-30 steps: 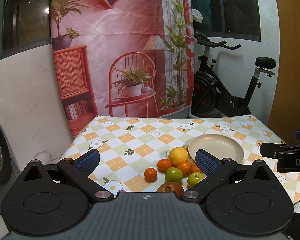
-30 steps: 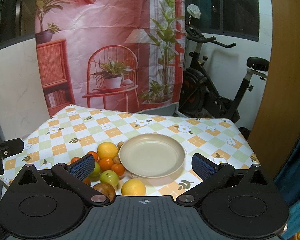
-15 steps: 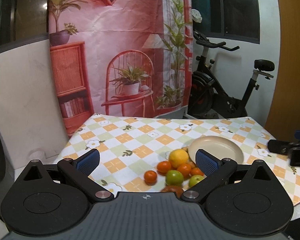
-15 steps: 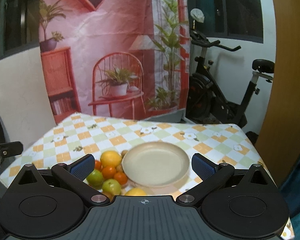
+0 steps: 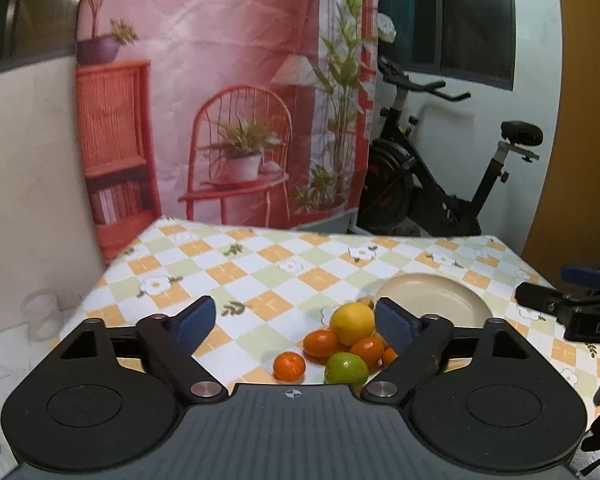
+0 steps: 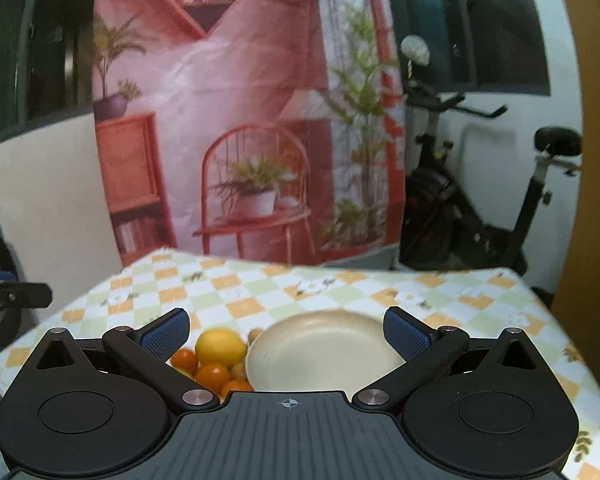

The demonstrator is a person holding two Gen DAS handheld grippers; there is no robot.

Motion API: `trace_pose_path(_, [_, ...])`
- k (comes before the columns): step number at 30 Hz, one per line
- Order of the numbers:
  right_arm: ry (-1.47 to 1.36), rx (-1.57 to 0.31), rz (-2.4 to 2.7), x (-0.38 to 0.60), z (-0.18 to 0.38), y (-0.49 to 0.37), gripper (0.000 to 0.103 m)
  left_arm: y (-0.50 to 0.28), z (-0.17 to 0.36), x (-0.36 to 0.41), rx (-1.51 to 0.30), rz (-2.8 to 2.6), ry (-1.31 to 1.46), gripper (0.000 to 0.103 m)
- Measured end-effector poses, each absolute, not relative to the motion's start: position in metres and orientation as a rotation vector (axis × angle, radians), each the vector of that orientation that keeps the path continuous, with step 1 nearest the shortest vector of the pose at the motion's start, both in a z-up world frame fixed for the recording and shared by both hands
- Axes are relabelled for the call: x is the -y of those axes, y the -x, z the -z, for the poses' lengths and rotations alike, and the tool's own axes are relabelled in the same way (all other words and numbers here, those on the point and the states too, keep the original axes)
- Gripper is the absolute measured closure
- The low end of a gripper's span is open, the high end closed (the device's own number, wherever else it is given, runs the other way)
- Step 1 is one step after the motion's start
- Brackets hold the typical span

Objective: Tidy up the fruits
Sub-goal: 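Move the left tool toward the red apple beside the plate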

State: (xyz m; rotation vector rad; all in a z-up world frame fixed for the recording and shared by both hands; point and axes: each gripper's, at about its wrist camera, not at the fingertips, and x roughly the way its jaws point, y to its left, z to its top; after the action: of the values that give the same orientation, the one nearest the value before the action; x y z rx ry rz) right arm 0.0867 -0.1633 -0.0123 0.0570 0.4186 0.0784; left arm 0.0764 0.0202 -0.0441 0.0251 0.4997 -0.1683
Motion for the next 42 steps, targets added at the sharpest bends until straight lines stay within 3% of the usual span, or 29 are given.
trace_pose_path(13, [-0.016, -0.527, -0.144, 0.14, 0.043, -0.126, 0.0, -0.112, 0.065, -0.035, -0.596, 0.187, 0.02, 0.021])
trace_pose_path(42, [-0.07, -0.697, -0.191, 0.161, 0.096, -0.11, 0.003, -0.109, 0.1, -0.024, -0.676, 0.173, -0.043, 0.024])
